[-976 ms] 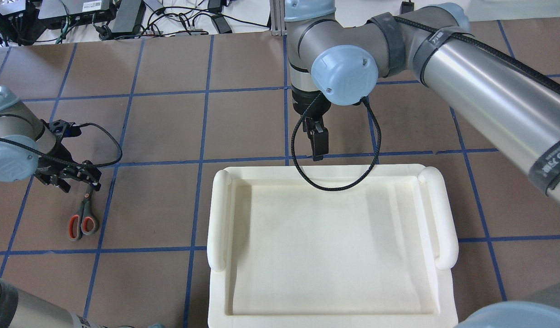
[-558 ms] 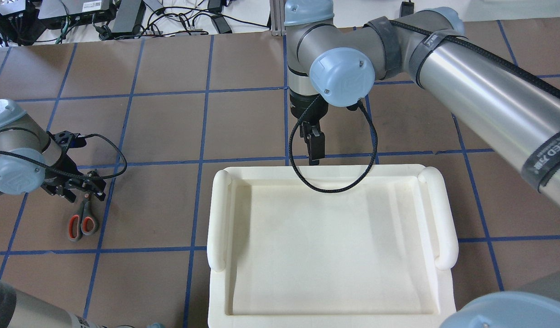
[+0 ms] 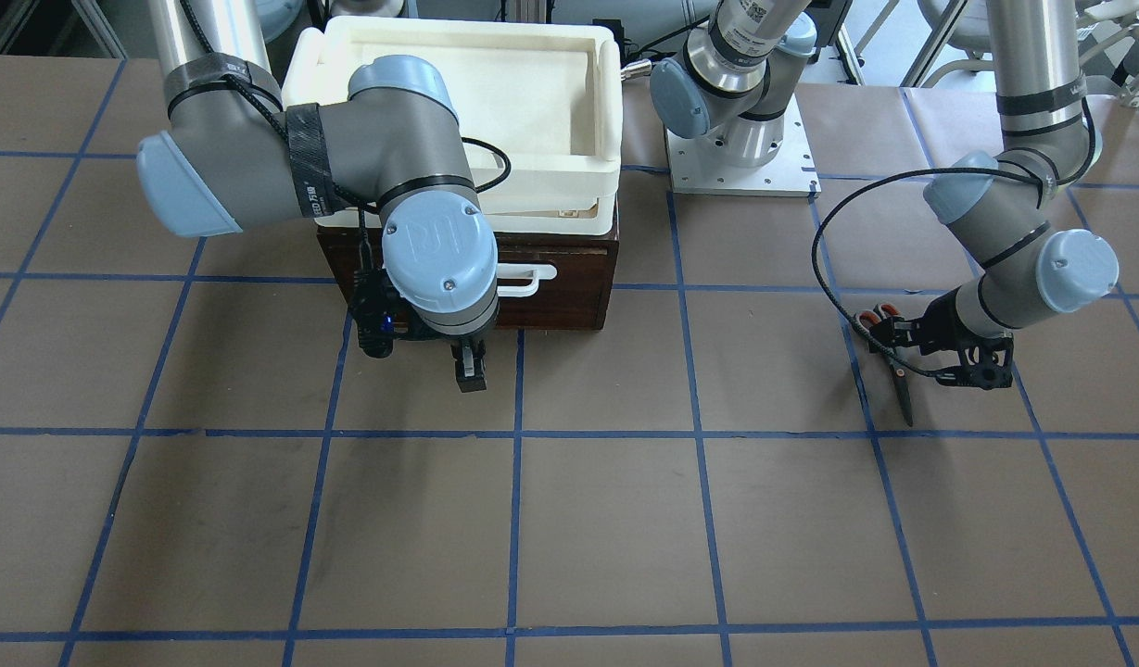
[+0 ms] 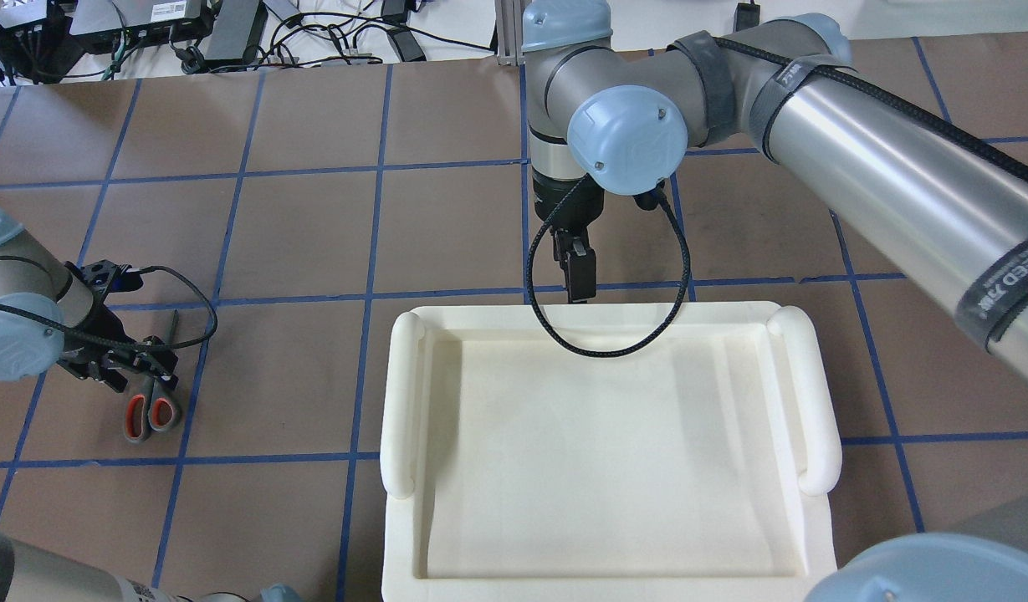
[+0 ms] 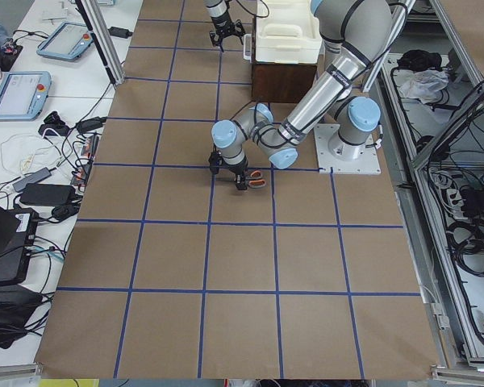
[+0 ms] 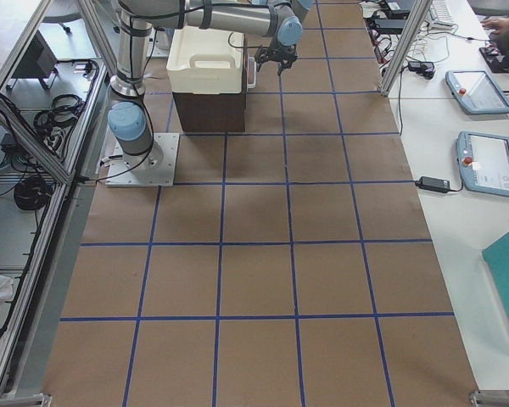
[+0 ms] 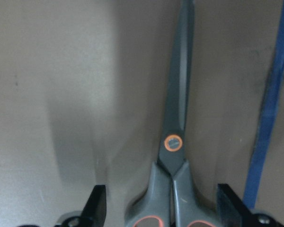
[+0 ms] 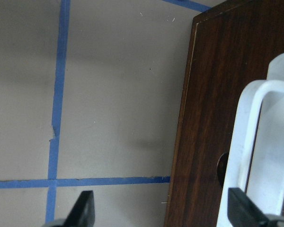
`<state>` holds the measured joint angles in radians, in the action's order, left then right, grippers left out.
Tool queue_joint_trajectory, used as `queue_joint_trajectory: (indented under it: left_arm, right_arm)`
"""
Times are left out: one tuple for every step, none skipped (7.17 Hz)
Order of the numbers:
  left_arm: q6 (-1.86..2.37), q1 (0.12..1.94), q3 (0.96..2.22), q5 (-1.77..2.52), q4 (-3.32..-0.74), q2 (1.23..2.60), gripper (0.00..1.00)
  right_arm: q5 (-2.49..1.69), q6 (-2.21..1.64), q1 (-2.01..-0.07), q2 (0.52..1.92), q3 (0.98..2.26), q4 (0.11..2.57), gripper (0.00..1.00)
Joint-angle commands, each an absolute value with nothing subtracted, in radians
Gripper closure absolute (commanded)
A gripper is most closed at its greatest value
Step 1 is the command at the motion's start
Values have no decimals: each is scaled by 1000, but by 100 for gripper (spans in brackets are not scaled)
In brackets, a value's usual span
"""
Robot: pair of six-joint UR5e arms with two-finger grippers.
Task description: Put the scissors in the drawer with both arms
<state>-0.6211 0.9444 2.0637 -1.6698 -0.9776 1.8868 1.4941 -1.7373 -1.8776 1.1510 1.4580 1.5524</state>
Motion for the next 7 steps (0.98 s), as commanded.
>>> queue_joint_trajectory:
  left_arm:
    - [-586,943,2065,-1655,-977,1888,17]
    - [-588,943,2063,-1651,-976,1894,17]
    - [-588,945,2057,-1649,-974,1896,19]
    - [-586,948,2054,-1649,-974,1896,21]
    - [-587,948,2054,-1649,-959,1904,21]
    - [-588,950,2054,-1649,-951,1907,21]
    - [-586,951,2056,-1648,-951,1907,22]
  right_arm:
    - [1494,-1765,-1878,1141,1459,1551,0]
    - [1493,-1778,-1878,1138,1457,1551,0]
    - [1494,-1778,-1878,1140,1457,1551,0]
    - [1494,-1778,-1878,1140,1457,1551,1]
    - [1494,-1778,-1878,1141,1453,1551,3]
    - [1496,-1778,-1878,1143,1448,1536,3]
    - [1494,-1778,-1878,1144,1448,1532,3]
